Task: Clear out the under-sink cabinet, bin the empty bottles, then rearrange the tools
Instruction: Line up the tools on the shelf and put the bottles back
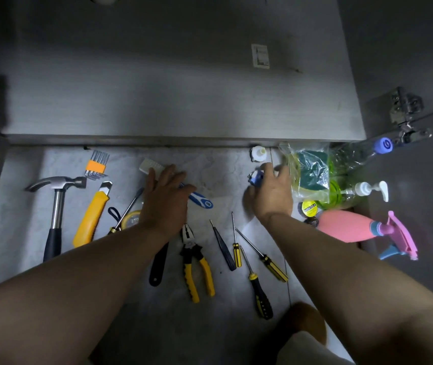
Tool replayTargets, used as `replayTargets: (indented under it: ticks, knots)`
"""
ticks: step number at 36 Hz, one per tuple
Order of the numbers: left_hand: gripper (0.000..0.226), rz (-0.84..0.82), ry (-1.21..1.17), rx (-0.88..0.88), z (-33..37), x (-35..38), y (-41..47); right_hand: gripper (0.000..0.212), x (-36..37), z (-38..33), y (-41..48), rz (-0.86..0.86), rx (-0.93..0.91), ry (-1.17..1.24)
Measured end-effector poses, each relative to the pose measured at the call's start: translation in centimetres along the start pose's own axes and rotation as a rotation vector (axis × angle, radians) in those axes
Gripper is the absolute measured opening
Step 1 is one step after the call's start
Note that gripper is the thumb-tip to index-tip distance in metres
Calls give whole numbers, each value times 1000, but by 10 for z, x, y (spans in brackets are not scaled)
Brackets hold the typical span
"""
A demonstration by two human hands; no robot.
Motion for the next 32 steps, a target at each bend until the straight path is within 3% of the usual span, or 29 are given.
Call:
replayTargets:
  ticks: [5, 12, 17, 19, 23, 27, 32]
  knots:
    - [44, 6, -55, 38, 3, 0, 1, 33, 9, 7, 1, -31, 173, 304]
    - [43, 45, -48, 99, 5, -3, 2, 42, 4, 2, 7, -10, 213, 380]
    - [42, 156, -157, 201, 5, -15, -4, 29, 9, -4, -21, 22, 92, 388]
    - [56, 153, -150, 131, -1, -18, -5, 22, 20, -14, -35, -132, -6, 379]
    - [79, 89, -101, -48, -21, -17, -4, 33, 46, -46, -58, -390, -178, 149]
    - [74, 55, -239, -105, -29, -17, 1, 40, 54, -65, -65, -364, -185, 140]
    - [48, 58, -330, -31, -23, -17, 6, 30, 56, -80, -59, -355, -208, 45]
Point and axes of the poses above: each hand's wrist, its own y-axis towards the middle knuckle, its own x-axis out of the palm, z = x × y, the point moved 5 cm from there along y, towards the middle knuckle, and after that the axes turned 9 degrees about -z, right-handed, at the moved point
